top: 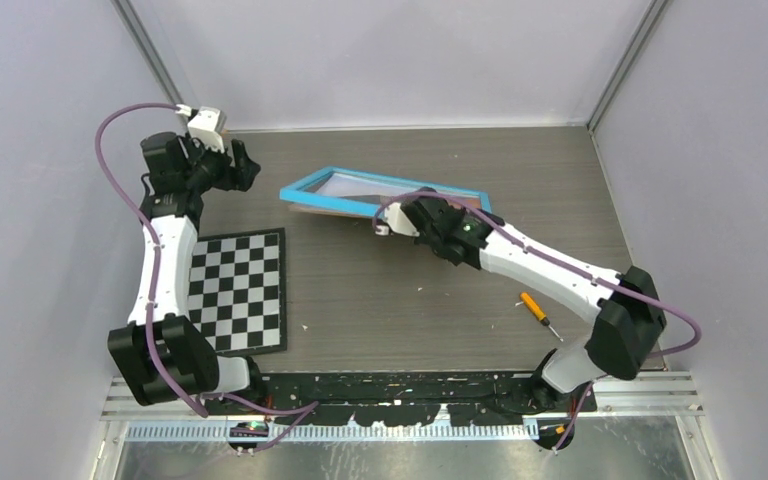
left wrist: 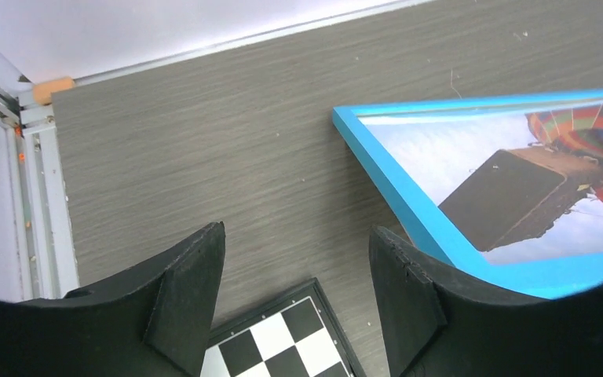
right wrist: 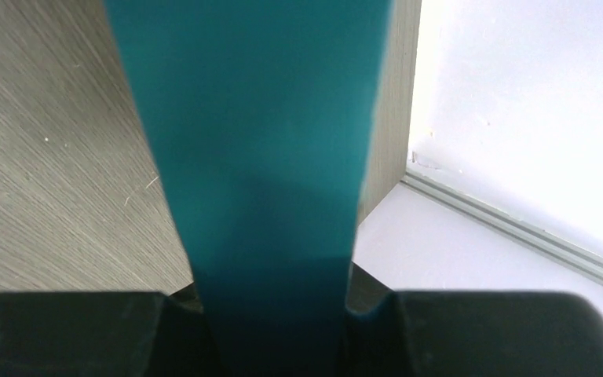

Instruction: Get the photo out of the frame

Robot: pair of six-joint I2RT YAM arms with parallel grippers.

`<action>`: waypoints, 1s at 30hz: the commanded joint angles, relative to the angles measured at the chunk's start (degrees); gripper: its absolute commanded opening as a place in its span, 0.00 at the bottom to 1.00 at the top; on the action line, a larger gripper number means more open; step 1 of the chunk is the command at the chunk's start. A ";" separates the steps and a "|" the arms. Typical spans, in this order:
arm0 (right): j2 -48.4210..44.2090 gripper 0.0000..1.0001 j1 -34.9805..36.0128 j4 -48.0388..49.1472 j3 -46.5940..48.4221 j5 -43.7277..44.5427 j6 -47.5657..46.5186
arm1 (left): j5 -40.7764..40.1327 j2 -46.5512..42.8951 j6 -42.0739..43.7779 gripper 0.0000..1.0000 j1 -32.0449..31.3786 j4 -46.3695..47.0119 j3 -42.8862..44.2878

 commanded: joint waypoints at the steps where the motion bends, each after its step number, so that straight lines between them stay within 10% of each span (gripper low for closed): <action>1: -6.67 0.00 1.23 19.92 -13.34 -3.45 -1.90 | 2.99 -2.39 5.80 0.68 0.41 -1.63 -2.13; 16: -2.80 0.03 6.92 43.69 -39.70 -7.25 -4.49 | 2.97 -2.26 9.50 0.67 0.39 -4.28 -8.32; 30: -0.39 0.68 7.55 30.09 -40.62 -16.73 0.39 | 3.72 -1.69 7.99 0.67 0.37 -6.33 -10.61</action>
